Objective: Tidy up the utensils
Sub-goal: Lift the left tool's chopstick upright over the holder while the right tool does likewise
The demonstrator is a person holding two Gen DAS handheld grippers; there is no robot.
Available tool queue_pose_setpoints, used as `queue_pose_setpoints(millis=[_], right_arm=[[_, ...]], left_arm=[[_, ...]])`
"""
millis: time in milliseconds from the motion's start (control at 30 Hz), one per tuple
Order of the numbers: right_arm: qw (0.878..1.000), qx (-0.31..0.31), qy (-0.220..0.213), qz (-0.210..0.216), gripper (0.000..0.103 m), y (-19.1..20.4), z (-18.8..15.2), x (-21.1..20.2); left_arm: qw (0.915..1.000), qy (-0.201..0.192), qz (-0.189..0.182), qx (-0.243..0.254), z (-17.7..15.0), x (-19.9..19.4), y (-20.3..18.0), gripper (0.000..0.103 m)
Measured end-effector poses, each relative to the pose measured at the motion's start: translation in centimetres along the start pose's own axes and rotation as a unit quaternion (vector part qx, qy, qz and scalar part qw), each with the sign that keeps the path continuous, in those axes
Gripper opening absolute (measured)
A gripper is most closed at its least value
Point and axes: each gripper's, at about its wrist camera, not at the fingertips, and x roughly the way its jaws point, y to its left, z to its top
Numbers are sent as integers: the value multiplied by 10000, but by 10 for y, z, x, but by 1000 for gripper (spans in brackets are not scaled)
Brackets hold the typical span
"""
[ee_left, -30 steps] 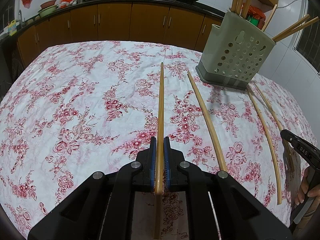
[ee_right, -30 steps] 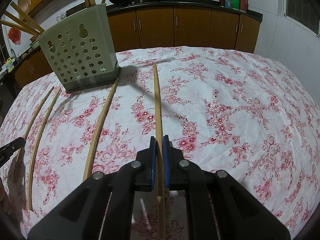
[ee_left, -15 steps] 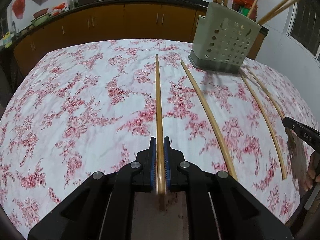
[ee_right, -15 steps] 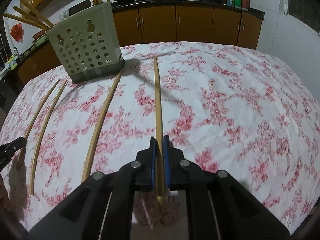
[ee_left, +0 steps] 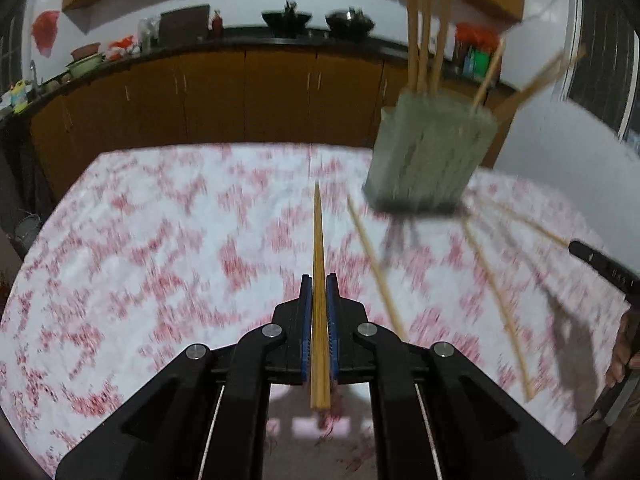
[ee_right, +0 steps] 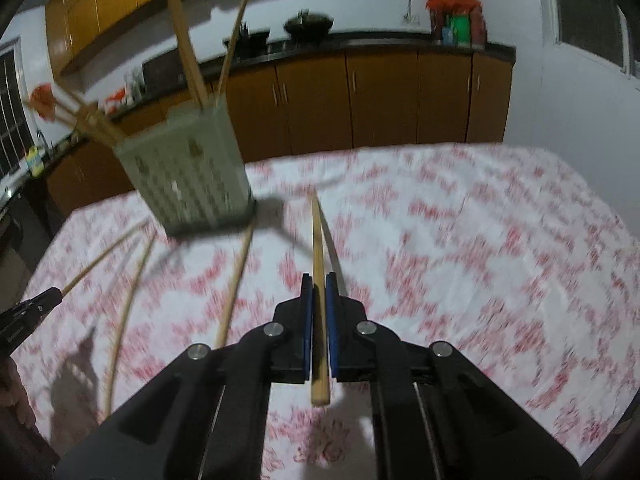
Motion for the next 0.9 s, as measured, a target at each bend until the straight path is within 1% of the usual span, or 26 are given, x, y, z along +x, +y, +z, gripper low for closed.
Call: queue_pose_setpoints(millis=[167, 300, 667, 900], right_arm=[[9990, 72, -443, 41, 8, -2, 17, -21], [9981, 71, -609, 77, 8, -1, 24, -31], [9973, 1, -732, 72, 8, 1, 31, -38], [9934, -4, -1133, 182, 8, 3, 51, -61]], left_arm=[[9981, -491, -171, -334, 22, -26, 6, 8], [9966, -713, -201, -360, 31, -38, 6, 8], [9959, -824, -182, -315, 39, -44, 6, 8], [9939, -1069, -142, -236, 53, -59, 7, 7]])
